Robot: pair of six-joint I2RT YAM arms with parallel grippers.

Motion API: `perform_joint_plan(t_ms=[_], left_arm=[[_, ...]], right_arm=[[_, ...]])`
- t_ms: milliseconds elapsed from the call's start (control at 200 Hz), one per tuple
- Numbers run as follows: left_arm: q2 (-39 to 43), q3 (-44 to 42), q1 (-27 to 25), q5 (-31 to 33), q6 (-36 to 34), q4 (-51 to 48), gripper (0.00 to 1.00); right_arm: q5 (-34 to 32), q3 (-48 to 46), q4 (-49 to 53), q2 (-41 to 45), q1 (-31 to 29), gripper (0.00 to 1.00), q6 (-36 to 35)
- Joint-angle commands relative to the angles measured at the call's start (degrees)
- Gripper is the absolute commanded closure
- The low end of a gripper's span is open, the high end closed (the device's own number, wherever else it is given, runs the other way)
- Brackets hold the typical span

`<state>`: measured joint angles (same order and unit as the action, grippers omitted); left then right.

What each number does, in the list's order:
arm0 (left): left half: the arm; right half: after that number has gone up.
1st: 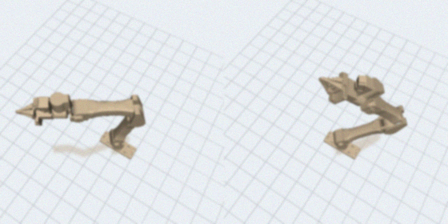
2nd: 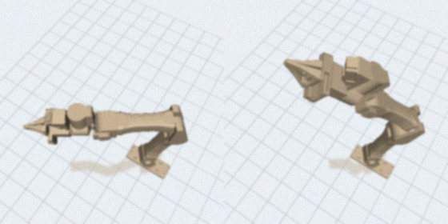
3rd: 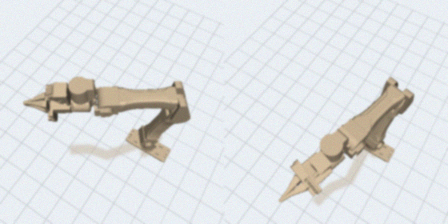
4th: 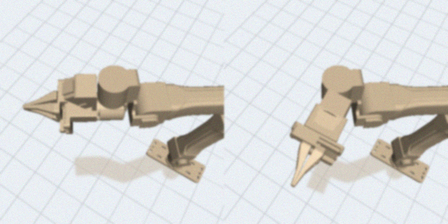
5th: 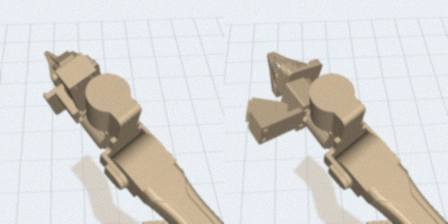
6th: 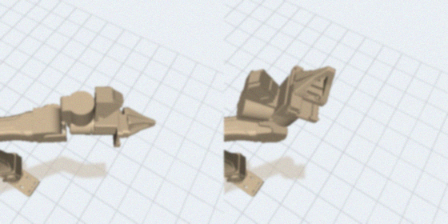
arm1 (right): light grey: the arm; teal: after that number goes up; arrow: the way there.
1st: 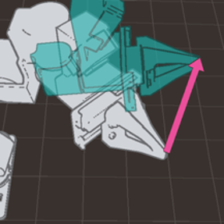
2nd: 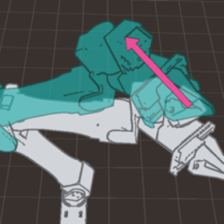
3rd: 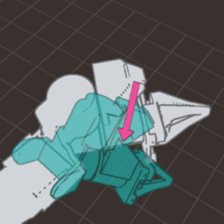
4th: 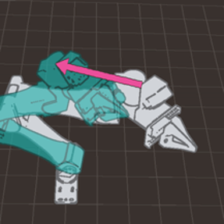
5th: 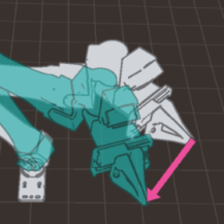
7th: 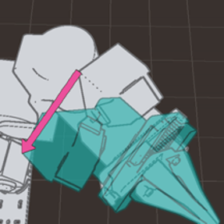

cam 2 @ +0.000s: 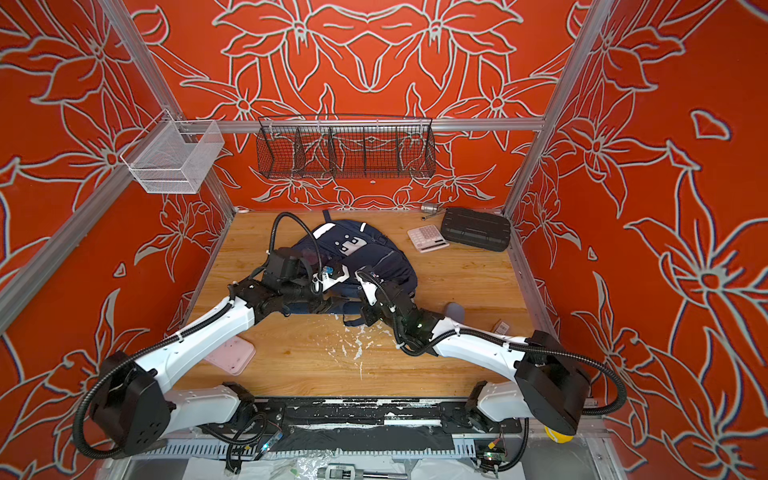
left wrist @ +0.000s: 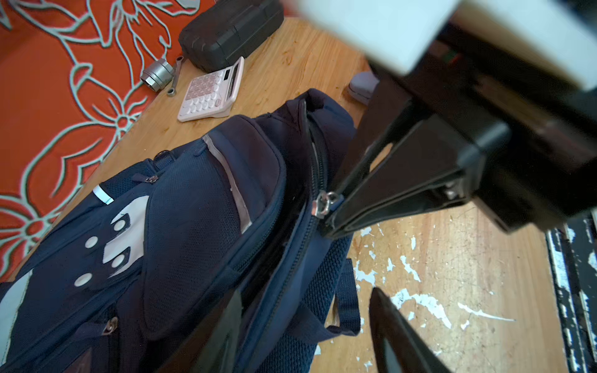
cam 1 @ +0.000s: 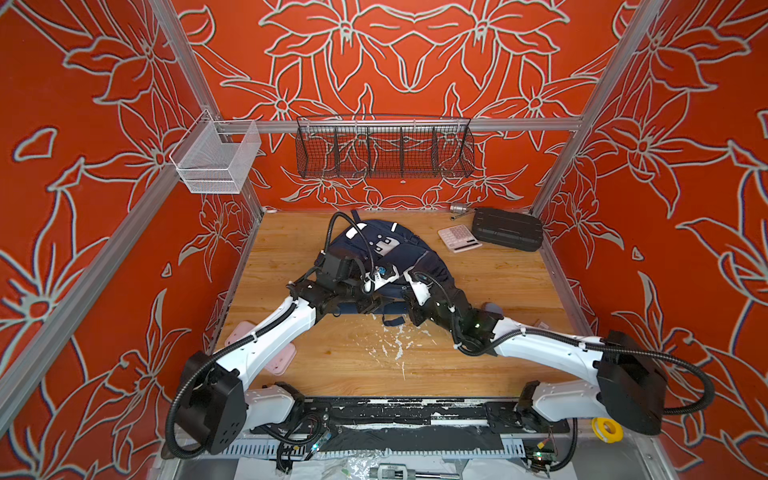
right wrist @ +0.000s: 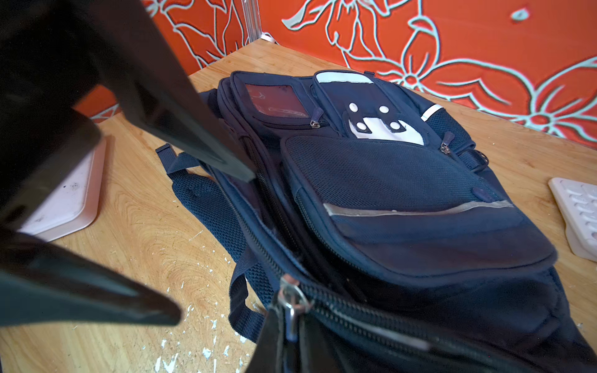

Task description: Pack the student bag

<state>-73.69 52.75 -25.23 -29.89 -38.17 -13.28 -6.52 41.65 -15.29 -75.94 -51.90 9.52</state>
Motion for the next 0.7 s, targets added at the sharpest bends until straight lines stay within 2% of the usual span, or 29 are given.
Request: perform_joint_plan(t_ms=[0, 95, 175, 265, 460, 555, 691], left_arm=[[-2.08, 2.07, -0.51, 0.99, -0.9, 2.24, 0.39], [-5.12, 4.61, -0.65, 1.54, -2.38, -0.9, 0.47], [-7.46, 6.87, -0.65, 2.13, -3.58, -3.05, 0.66], [-9.53, 9.31, -0.62, 1.72, -4.27, -5.04, 1.0], [-6.66, 8.46, -0.54, 4.59, -7.73, -9.72, 1.0], [-4.13, 6.79, -0.35, 5.39, -11.57, -13.49, 1.0], [-0.52, 4.37, -0.25, 4.89, -12.74, -15.37, 1.0]], right_arm=[[0.72, 0.27, -6.9, 2.65, -0.4, 1.0, 1.42], [-0.1, -0.33, -7.61, 3.06, -0.4, 1.0, 1.62], [0.2, -0.08, -6.64, 3.51, -0.34, 1.0, 1.12], [-0.34, 1.35, -2.9, 3.63, 0.1, 1.0, 0.43], [-1.33, -2.29, 1.16, 8.67, 7.47, 1.0, 5.68], [-0.31, -3.27, 5.08, 11.11, 11.72, 1.0, 3.18], [4.64, -4.24, 8.04, 12.08, 19.58, 1.0, 0.5]])
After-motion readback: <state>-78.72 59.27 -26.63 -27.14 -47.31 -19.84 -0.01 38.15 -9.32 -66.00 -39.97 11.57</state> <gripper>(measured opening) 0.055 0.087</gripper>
